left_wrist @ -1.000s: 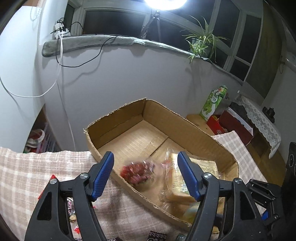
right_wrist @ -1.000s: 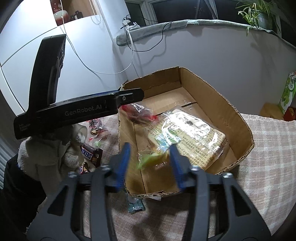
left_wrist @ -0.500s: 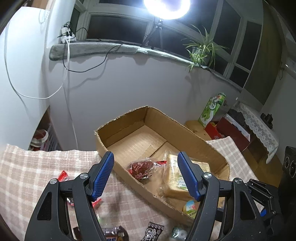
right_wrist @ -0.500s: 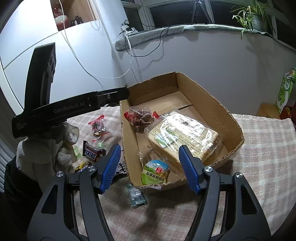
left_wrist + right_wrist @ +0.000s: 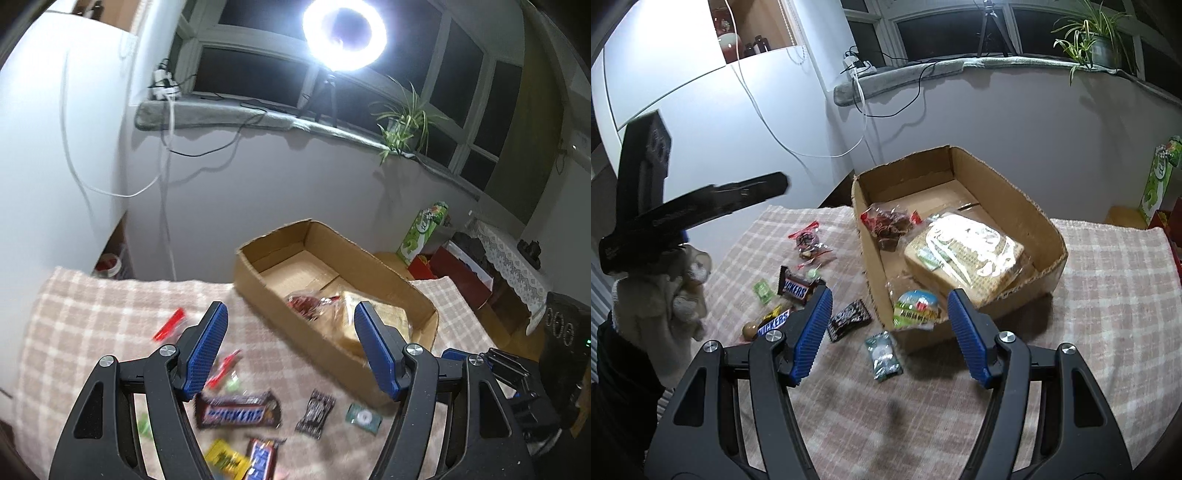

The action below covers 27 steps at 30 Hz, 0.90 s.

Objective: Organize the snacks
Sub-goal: 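Withdraw both tools and move them toward the teal mint packet and round chocolate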

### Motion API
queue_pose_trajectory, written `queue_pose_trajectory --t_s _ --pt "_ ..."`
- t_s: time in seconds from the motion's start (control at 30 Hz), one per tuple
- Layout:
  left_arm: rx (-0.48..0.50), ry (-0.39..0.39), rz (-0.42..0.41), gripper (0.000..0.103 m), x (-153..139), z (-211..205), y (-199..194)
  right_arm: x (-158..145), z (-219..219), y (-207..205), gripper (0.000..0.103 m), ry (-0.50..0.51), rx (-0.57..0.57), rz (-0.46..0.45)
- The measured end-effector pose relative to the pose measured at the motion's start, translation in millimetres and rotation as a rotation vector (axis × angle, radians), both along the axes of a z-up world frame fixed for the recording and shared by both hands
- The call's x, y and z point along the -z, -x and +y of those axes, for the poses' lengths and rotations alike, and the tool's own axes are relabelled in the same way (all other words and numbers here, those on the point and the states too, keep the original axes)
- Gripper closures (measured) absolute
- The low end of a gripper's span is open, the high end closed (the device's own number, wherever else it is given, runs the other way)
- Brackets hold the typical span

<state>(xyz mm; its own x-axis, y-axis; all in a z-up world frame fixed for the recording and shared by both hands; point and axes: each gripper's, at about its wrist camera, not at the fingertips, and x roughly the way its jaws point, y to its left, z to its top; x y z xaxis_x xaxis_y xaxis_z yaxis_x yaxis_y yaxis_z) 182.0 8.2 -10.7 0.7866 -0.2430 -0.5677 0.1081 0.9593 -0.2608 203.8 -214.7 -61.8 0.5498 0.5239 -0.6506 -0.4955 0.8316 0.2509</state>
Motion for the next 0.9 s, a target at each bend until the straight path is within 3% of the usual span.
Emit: queue_pose_trajectory --t_s 0.2,0.4,0.53,0.9 --pt "-0.038 0.005 0.017 0.032 8 21 33 12 1 13 0.036 0.010 -0.040 0.032" --pt "-0.065 0.029 0.059 0.036 26 35 56 33 5 19 0.053 0.041 -0.089 0.094" --pt "-0.071 0.045 0.108 0.048 45 41 69 48 7 17 0.061 0.048 -0.114 0.147" --pt "-0.076 0.054 0.211 0.051 84 47 93 73 20 7 0.063 0.105 -0.137 0.194"
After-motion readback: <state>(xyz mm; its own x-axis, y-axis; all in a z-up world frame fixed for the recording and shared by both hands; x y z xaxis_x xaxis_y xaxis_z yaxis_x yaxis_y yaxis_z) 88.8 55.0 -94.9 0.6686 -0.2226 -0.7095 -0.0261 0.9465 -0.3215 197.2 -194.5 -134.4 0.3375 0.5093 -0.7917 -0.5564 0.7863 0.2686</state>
